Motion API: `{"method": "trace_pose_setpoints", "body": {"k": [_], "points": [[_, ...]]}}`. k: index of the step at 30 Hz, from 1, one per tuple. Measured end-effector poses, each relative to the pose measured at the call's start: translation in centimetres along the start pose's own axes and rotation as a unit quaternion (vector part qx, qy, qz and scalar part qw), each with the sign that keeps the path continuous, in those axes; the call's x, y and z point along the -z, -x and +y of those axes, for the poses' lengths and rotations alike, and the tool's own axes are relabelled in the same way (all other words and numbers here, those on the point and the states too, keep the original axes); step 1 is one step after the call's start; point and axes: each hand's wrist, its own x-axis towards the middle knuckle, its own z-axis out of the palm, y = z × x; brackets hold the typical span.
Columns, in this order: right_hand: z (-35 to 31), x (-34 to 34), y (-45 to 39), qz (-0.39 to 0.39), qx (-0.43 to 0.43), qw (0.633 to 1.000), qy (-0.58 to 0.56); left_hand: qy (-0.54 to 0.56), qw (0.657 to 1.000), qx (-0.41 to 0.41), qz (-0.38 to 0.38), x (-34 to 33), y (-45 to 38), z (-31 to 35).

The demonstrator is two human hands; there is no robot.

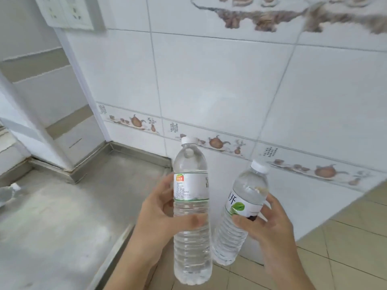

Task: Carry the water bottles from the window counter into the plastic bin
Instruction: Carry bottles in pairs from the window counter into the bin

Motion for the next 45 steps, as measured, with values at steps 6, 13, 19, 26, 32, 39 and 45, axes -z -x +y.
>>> {"method": "trace_pose_setpoints", "body": {"k": [6,13,19,26,32,39,45], "points": [[-2.4,9.9,2.0,0.153,0.031,0.988,-0.016,-0.055,0.987,0.018,-0.152,-10.9,-3.3,-0.6],[-4.1,18.4,2.2,0.322,0.063,0.944,-0.020,-0.085,0.940,0.016,-0.331,-23.0,-7.5,-1.0],[-6.4,23.7,0.9,0.438,0.108,0.892,-0.011,-0.089,0.890,0.013,-0.448,-32.2,-11.3,-1.5],[-8.5,29.9,0.5,0.536,0.122,0.835,-0.009,-0.095,0.844,-0.008,-0.527,-42.1,-13.5,-1.9],[-9.9,37.4,-0.4,0.572,0.130,0.810,-0.017,-0.088,0.831,-0.017,-0.549,-52.0,-14.0,-3.1],[-13.0,50.3,-2.0,0.560,0.135,0.817,-0.014,-0.079,0.840,-0.015,-0.537,-65.8,-13.9,-4.6],[-16.7,61.6,-4.6,0.531,0.129,0.837,-0.007,-0.063,0.861,-0.010,-0.505,-76.8,-15.0,-3.6]]}}
